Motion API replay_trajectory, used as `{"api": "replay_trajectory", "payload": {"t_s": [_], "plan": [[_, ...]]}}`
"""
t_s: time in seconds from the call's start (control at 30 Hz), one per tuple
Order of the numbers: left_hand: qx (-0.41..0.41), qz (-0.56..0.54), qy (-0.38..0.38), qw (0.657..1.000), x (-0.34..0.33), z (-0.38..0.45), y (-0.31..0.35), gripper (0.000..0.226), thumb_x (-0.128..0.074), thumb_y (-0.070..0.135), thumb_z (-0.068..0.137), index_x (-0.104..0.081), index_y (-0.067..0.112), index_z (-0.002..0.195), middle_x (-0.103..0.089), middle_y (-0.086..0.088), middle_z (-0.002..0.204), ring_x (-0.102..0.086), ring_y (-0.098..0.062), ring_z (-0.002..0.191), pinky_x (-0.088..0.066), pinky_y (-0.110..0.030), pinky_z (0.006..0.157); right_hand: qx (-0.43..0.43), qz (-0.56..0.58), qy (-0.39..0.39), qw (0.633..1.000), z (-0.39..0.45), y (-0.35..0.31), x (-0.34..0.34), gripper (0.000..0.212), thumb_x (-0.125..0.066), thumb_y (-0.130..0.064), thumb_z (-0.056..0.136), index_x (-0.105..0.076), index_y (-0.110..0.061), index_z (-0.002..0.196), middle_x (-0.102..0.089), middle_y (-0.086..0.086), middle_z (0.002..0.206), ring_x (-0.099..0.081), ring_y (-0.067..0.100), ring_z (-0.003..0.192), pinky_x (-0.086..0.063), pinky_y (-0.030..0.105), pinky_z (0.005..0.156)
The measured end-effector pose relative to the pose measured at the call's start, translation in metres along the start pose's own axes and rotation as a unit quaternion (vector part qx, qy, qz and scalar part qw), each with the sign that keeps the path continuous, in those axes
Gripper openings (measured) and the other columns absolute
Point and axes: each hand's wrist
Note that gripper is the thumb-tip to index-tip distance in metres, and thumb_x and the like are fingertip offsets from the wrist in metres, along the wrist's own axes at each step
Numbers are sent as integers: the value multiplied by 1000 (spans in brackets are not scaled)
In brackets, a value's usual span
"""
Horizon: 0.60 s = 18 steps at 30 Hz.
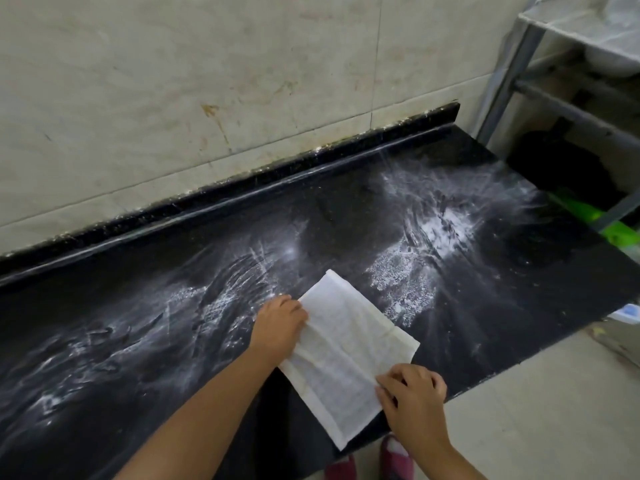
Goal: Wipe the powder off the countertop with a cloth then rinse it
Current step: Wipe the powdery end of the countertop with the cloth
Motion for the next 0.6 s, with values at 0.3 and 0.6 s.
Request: {"api": "replay_trajectory", "payload": {"t_s": [0.3, 0.6], "plan": [[-28, -80, 121, 989, 23, -21, -1, 30, -44, 25, 76, -70, 12, 70, -68, -1, 74, -47, -13, 90, -47, -26, 78, 51, 51, 42, 996, 24, 13, 32, 35, -48, -31, 78, -73, -15, 59, -57, -3, 56, -39, 10, 69, -30, 24, 71], [-7, -178, 166, 970, 66, -58, 16, 37, -33, 42, 95, -59, 19, 84, -67, -4, 78, -48, -8, 79, -37, -18, 73, 71, 139, 65, 986, 73, 6, 78, 28, -45, -20, 83, -67, -6, 71, -65, 2, 72, -47, 11, 80, -31, 19, 77]]}}
Point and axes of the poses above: each hand's wrist, its own z-axis towards the middle knuckle, its own x-axis out of the back of the hand, y = z × x
